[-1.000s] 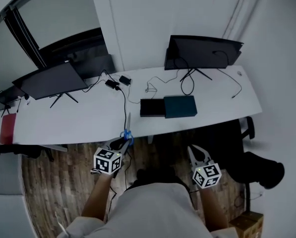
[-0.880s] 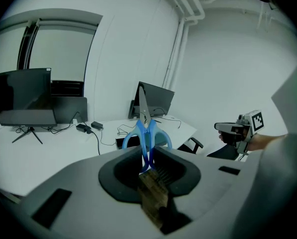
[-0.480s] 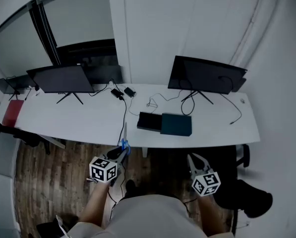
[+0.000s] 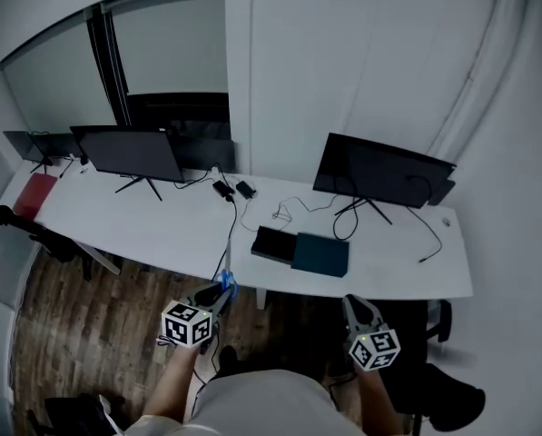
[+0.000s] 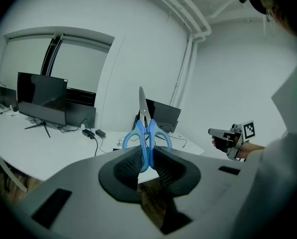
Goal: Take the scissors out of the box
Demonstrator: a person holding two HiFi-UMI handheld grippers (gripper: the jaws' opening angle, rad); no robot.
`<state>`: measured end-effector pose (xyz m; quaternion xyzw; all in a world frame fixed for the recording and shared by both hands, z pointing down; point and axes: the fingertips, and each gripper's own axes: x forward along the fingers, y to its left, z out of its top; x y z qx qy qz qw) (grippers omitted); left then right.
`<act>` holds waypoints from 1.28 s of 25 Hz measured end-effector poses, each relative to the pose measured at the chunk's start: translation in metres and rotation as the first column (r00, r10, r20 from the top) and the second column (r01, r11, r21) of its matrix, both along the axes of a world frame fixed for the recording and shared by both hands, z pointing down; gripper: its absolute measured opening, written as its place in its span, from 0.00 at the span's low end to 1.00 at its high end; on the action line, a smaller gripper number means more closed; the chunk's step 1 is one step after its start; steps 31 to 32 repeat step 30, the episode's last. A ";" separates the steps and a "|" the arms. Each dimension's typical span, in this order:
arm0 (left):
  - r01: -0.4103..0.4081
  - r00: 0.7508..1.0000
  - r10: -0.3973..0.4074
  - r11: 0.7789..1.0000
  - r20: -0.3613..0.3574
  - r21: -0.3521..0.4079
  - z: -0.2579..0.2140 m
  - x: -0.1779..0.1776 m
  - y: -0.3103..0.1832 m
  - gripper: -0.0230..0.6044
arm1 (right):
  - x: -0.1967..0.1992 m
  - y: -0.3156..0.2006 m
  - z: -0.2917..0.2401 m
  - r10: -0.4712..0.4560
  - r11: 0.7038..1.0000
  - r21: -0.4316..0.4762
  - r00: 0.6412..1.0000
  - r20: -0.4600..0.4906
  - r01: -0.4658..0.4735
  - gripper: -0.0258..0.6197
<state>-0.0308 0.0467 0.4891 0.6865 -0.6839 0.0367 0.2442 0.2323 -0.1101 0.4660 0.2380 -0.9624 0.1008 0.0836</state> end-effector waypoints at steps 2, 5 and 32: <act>0.007 1.000 -0.007 1.000 0.004 0.005 -0.002 0.000 -0.001 0.20 | -0.001 -0.003 -0.002 -0.008 1.000 0.015 1.000 0.001 0.008 0.09; 0.011 1.000 -0.011 1.000 0.007 0.010 -0.004 -0.004 -0.004 0.20 | -0.003 -0.007 -0.006 -0.008 0.999 0.037 1.000 -0.007 0.009 0.09; 0.002 1.000 -0.002 1.000 -0.005 0.020 -0.001 -0.028 -0.023 0.20 | -0.022 -0.027 -0.007 0.022 0.999 0.039 1.000 0.011 -0.022 0.09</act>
